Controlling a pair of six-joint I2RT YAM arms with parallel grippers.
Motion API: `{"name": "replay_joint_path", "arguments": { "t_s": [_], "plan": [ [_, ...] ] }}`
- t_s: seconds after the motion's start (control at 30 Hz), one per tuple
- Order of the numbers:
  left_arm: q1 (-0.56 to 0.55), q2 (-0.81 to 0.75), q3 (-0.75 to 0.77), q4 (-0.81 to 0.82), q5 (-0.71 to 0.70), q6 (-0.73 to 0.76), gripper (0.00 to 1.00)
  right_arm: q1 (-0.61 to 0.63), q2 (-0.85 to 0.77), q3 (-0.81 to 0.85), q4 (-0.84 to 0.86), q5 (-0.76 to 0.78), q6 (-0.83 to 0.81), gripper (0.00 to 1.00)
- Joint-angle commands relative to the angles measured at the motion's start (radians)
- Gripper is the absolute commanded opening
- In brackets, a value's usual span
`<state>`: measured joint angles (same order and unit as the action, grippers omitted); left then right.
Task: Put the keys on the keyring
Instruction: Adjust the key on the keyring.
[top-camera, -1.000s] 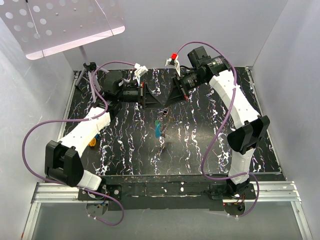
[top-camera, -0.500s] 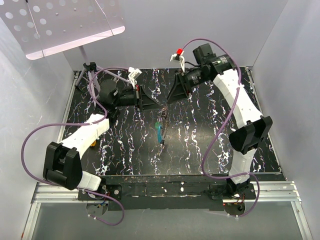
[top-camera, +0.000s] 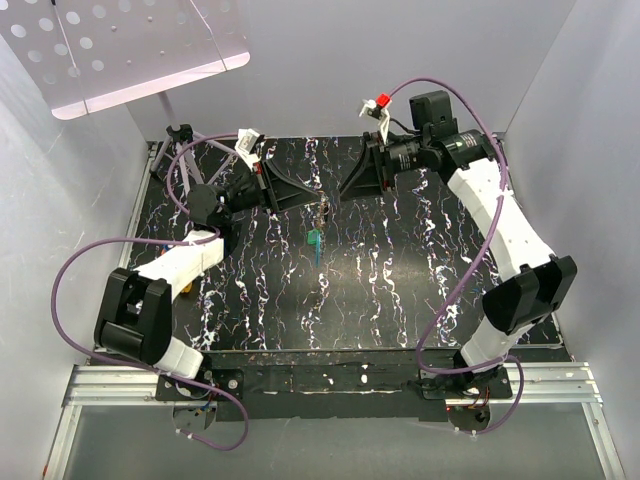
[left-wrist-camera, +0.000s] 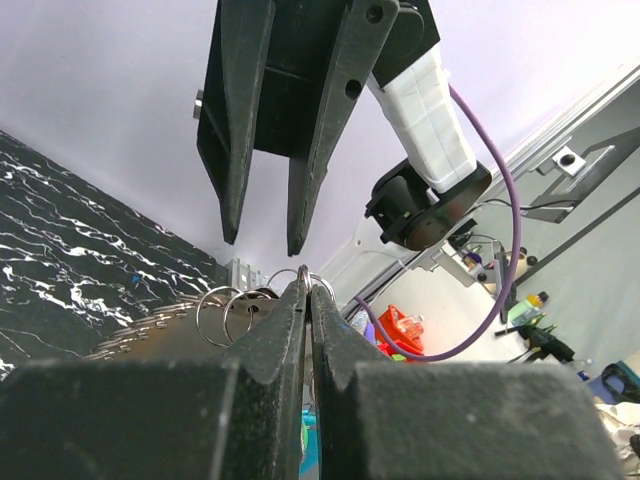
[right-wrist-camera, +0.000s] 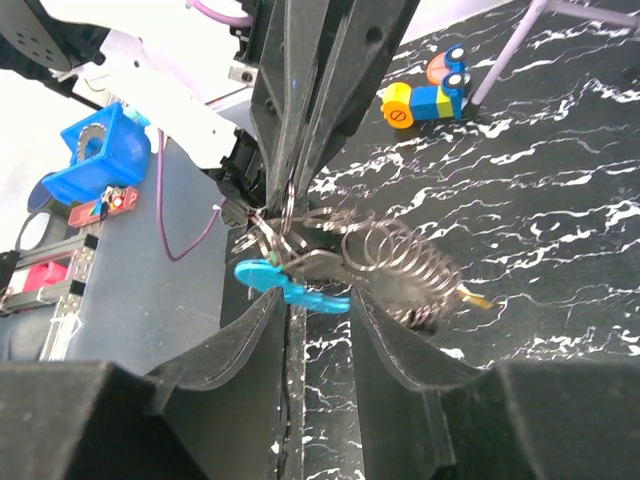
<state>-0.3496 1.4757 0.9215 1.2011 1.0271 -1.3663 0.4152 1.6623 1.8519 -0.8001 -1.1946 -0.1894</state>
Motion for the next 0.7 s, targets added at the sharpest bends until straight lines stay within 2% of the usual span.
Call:
{"name": "replay_joint_path", "arguments": {
  "t_s": [0.0, 0.27, 0.67],
  "plan": [
    [-0.002, -0.008, 0.034, 0.091, -0.021, -0.059, 0.0, -0.001, 0.027, 0.078, 0.107, -0.011, 0.05, 0.41],
    [0.0, -0.012, 0.042, 0.069, -0.015, -0.054, 0.0, 0.028, 0.051, 0.107, 0.072, -0.022, -0.002, 0.42],
    [0.0, -0.02, 0.048, 0.035, -0.029, -0.05, 0.0, 0.045, 0.036, 0.13, -0.091, -0.075, -0.272, 0.41]
  ]
}}
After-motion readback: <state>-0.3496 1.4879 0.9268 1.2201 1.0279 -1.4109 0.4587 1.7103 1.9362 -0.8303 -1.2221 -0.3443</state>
